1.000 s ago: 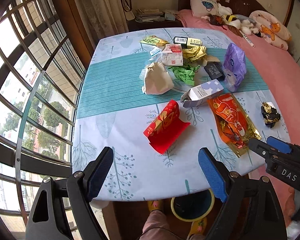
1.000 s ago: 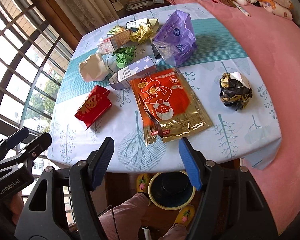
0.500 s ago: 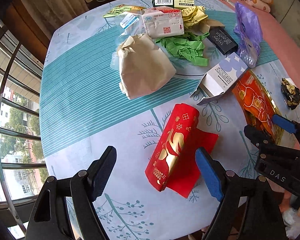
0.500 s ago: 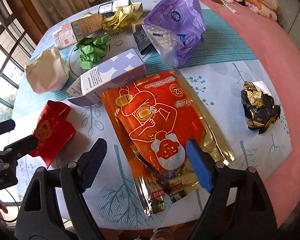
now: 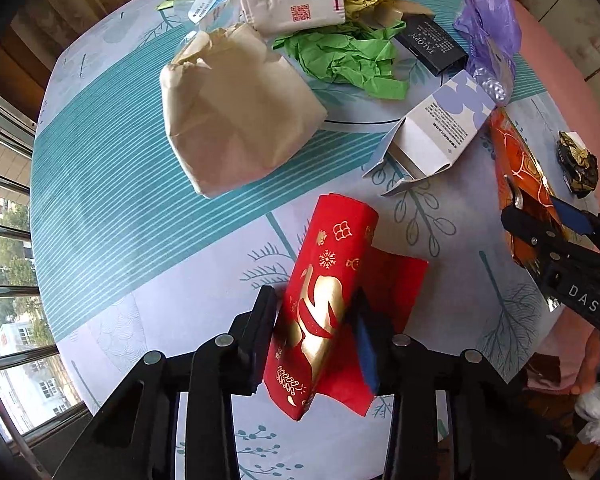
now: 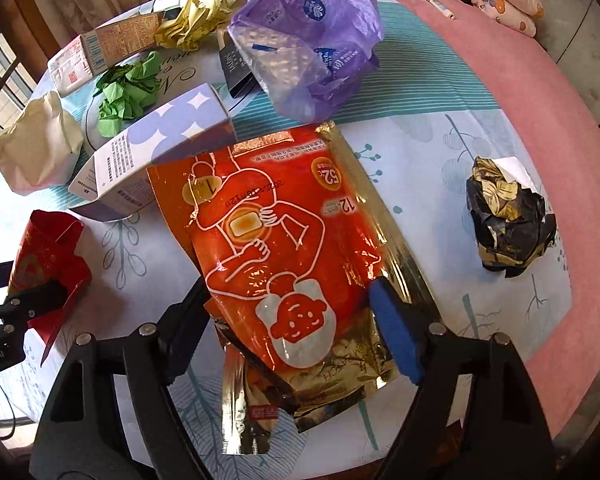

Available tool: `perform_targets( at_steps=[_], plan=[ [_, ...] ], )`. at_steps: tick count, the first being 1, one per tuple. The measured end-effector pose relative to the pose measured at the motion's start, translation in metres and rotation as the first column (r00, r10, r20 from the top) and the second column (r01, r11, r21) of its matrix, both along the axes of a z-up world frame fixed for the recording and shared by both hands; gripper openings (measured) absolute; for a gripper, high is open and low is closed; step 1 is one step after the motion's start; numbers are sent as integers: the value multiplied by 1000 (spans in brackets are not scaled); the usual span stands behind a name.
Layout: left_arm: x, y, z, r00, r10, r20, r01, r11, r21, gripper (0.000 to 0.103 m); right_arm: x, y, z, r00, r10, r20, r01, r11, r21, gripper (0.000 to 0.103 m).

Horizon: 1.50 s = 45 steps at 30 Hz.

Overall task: Collect trash
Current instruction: 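Carry both items over the wastebasket and open both tools to drop them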

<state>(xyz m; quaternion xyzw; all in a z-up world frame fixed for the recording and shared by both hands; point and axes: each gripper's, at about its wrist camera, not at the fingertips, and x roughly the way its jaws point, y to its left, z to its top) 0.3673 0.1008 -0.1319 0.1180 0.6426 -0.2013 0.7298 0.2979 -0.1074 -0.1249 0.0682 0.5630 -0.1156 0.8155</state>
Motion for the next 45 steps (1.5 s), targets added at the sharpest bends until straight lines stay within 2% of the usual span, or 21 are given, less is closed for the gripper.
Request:
perform_targets(
  at_steps=[2, 7, 8, 9, 11, 15, 20, 25, 29, 33, 39, 43, 45],
  plan=[
    [2, 1, -1, 1000, -1, -8, 1, 1000, -9, 32, 0, -5, 2, 1000, -4, 2, 4, 1000, 26, 60],
    [3, 3, 6, 1000, -14, -10, 14, 1000, -21, 15, -2, -17, 9, 1000, -18, -1, 17, 996, 83, 50],
    [3, 1, 7, 1000, -18, -5, 18, 1000, -18, 13, -2, -21, 12, 1000, -28, 2, 28, 995, 97, 46],
    [4, -1, 10, 1000, -20, -1, 20, 1000, -15, 13, -4, -25, 15, 999, -38, 6, 37, 992, 122, 33],
    [-1, -3, 18, 1000, -24, 12, 24, 1000, -14, 12, -2, -33, 29, 999, -41, 27, 35, 984, 175, 18],
    [-22, -11, 34, 997, -39, 73, 40, 999, -8, 12, -7, -33, 54, 999, -20, 30, 15, 983, 185, 8],
    [-56, -13, 57, 992, -34, 124, 35, 999, -7, 12, -30, -41, 75, 998, -23, 57, 7, 964, 265, 4],
    [-93, -21, 86, 985, 7, 171, -3, 1000, -26, 12, -58, -37, 96, 995, 22, 101, -53, 948, 313, 3],
    [-124, -29, 110, 975, 75, 207, -63, 996, -64, 12, -77, -38, 109, 988, 78, 133, -121, 928, 352, 3],
    [-160, -31, 121, 964, 165, 210, -144, 983, -111, 12, -104, -44, 117, 974, 163, 155, -209, 910, 357, 3],
    [-232, -48, 119, 945, 255, 205, -232, 964, -131, 12, -160, -71, 119, 955, 237, 177, -289, 874, 391, 3],
    [-278, -58, 108, 931, 313, 188, -292, 947, -134, 12, -200, -82, 107, 944, 281, 174, -329, 837, 438, 3],
    [-294, -64, 97, 932, 321, 171, -304, 945, -116, 12, -219, -85, 97, 941, 300, 156, -338, 820, 462, 3]
  ],
)
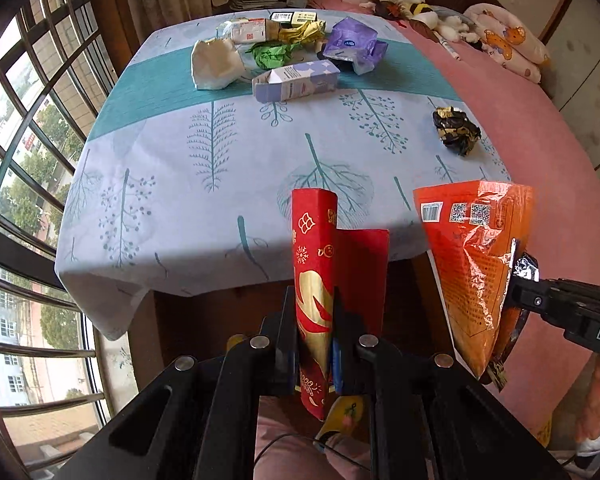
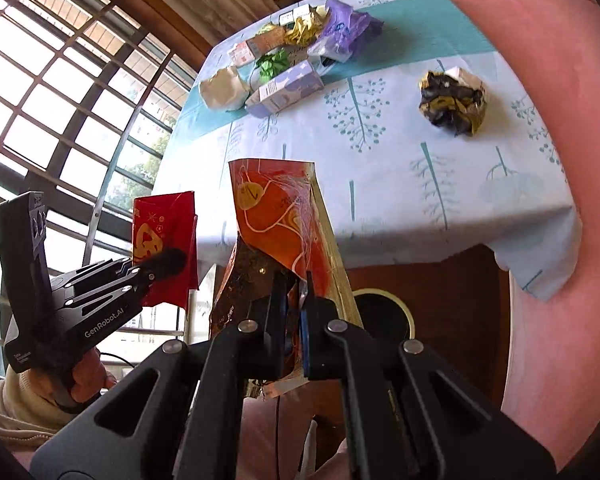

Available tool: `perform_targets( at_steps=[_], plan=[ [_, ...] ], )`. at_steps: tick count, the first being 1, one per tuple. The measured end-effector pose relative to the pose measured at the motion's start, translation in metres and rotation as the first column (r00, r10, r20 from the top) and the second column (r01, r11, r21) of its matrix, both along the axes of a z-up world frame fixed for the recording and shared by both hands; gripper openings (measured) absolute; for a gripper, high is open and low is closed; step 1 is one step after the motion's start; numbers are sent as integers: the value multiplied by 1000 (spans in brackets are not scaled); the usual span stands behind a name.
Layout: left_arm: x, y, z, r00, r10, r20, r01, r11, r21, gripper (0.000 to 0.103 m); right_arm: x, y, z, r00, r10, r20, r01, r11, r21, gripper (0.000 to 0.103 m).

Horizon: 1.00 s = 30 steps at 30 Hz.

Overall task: Collect trash
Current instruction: 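Carry both items over the wastebasket and open both tools to drop them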

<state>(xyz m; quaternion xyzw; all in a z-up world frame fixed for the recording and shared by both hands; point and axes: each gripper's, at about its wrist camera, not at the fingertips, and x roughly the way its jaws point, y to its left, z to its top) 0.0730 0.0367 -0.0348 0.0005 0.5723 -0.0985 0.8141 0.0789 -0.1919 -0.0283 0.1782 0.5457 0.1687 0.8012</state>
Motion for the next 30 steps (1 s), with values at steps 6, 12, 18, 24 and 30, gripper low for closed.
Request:
perform_targets(
  at_steps=[6, 12, 18, 24, 30],
  plan=[
    [-41, -19, -26, 998, -56, -24, 57, 997, 61, 12, -44, -5, -45, 995, 13, -100, -7, 998, 55, 3],
    [-46, -24, -73, 993, -102, -58, 105, 993, 57, 12, -68, -2, -110, 978, -33, -208, 48, 997, 67, 3],
    [-48, -29, -179, 976, -119, -180, 129, 991, 45, 12, -83, -1, -217, 940, -143, -310, 157, 987, 18, 3],
    [-49, -30, -284, 967, -137, -215, 151, 987, 53, 12, -93, -4, -350, 890, -243, -385, 260, 965, -7, 3],
    [-41, -28, -358, 964, -118, -240, 137, 989, 63, 27, -94, 1, -466, 862, -280, -423, 294, 955, -32, 4]
  ],
)
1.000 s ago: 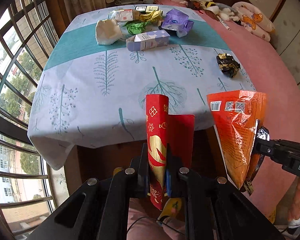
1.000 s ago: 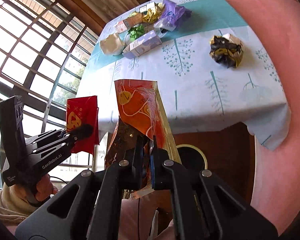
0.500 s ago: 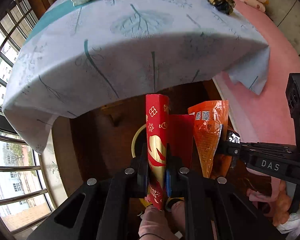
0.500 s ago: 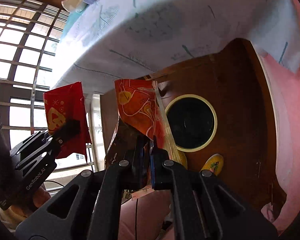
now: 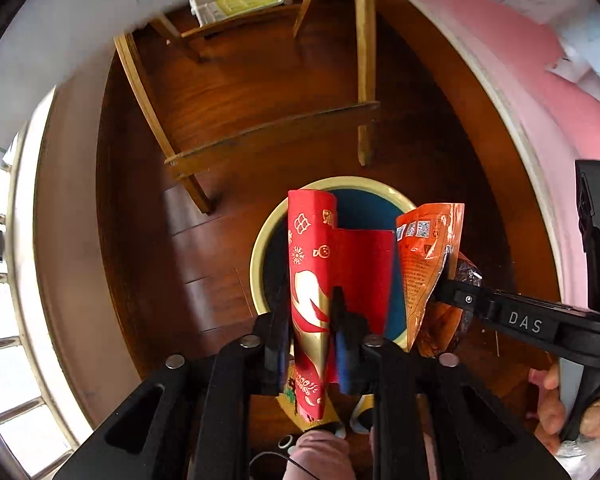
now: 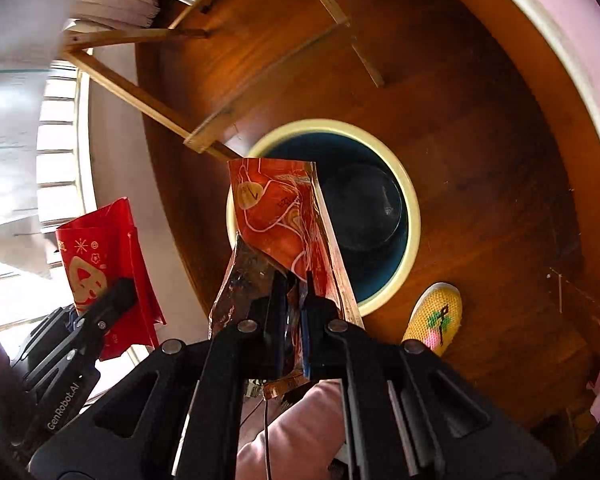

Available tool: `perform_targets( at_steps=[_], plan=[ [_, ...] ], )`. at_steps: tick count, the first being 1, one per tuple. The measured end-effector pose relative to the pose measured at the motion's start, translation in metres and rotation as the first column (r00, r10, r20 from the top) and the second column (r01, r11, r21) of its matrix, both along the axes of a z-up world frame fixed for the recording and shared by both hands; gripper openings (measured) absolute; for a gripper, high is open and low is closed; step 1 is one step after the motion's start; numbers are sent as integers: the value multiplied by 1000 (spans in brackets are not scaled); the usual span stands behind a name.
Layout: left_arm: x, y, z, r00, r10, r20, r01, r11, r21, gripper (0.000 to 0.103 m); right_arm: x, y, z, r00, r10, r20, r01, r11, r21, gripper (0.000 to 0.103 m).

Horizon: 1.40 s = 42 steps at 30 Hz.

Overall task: Collect trash
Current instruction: 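Carry both items over the wastebasket and open both tools to drop them, then raise both tools back toward the table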

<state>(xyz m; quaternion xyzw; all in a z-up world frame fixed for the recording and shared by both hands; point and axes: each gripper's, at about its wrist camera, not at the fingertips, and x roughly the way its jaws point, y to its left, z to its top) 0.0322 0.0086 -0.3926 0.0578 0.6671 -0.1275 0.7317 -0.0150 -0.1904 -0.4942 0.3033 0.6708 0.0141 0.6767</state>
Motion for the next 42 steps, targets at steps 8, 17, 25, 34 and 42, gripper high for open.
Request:
perform_targets(
  at_steps=[8, 17, 25, 34, 42],
  plan=[
    [13, 13, -47, 997, 41, -64, -43, 999, -30, 80, 8, -6, -92, 997, -61, -52, 60, 998, -17, 42],
    [22, 25, -18, 997, 76, -22, -76, 997, -17, 79, 9, 1, -82, 1000, -24, 17, 25, 994, -108, 44],
    [15, 21, 89, 998, 35, 50, -34, 999, -32, 79, 3, 7, 18, 995, -30, 93, 44, 988, -147, 44],
    [5, 33, 254, 978, 4, 210, 7, 999, -52, 79, -13, 9, 187, 980, -10, 197, 40, 988, -146, 44],
    [0, 52, 371, 935, -22, 355, 49, 996, -69, 79, -20, 22, 322, 944, 80, 319, -8, 975, -220, 63]
  ],
)
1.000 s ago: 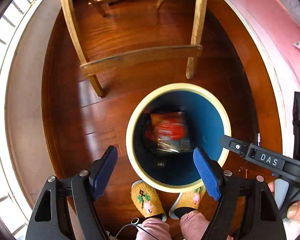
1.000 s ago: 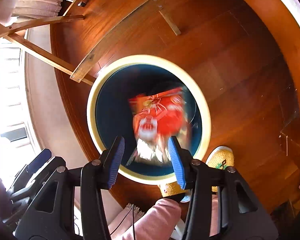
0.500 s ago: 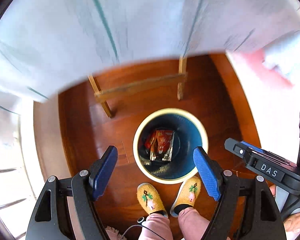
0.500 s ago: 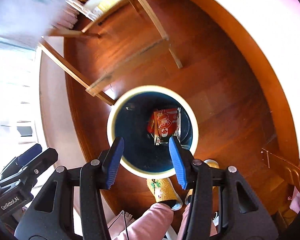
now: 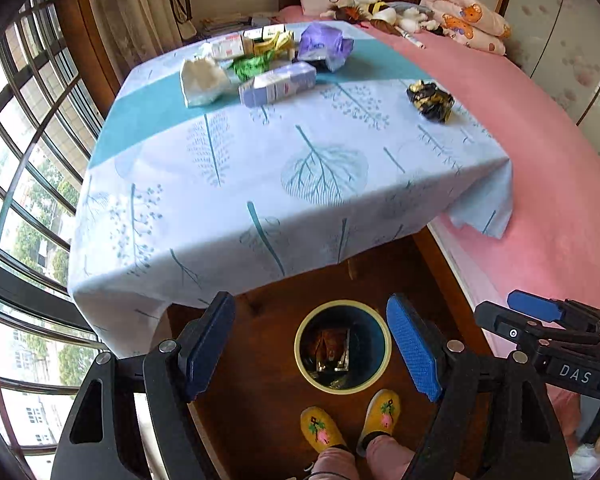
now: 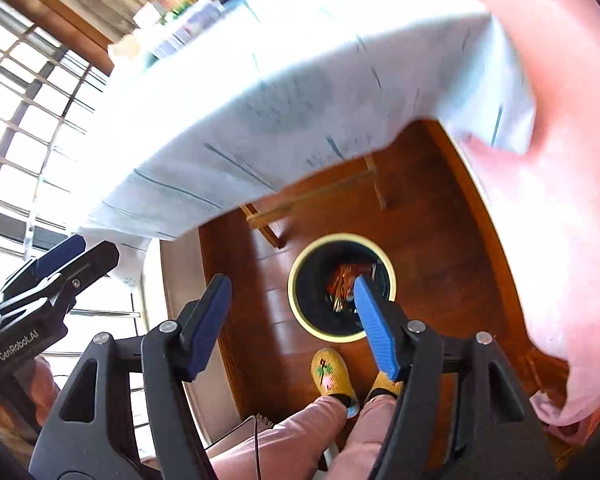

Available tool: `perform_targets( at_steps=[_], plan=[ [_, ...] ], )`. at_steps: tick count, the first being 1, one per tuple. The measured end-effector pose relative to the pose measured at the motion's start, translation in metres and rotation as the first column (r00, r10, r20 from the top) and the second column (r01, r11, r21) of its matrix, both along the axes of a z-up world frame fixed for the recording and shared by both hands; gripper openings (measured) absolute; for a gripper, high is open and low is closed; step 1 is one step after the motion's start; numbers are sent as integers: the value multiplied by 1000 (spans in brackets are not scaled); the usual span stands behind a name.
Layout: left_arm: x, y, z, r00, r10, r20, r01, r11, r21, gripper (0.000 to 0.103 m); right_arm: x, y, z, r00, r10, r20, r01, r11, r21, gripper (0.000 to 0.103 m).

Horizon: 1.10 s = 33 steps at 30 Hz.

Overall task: Collect trash
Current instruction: 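Raise both tools back toward the table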

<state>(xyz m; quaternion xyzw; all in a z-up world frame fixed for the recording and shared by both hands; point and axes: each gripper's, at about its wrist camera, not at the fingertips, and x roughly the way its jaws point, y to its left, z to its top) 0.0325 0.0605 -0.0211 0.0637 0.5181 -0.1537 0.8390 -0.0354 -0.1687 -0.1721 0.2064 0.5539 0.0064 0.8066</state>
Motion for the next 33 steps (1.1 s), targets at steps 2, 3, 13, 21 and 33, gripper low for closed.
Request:
perform_targets(
  at_steps=[2, 3, 13, 21, 33],
  plan=[
    [1, 5, 23, 1000, -6, 25, 6, 1000, -8, 79, -1, 3, 30, 1000, 2, 28, -1, 1000, -23, 64],
    [3, 6, 34, 999, -8, 37, 9, 1000, -12, 79, -1, 4, 44, 999, 3, 42, -1, 1000, -31, 64],
    [11, 27, 124, 982, -12, 191, 27, 996, -79, 79, -2, 12, 160, 985, -29, 172, 46, 995, -93, 64],
    [22, 33, 144, 971, -4, 241, 22, 997, -71, 79, 3, 9, 182, 981, -90, 170, 102, 993, -63, 64],
    [96, -5, 143, 970, 28, 243, -20, 999, -34, 80, 69, -23, 178, 983, -102, 154, 109, 993, -39, 64]
  ],
)
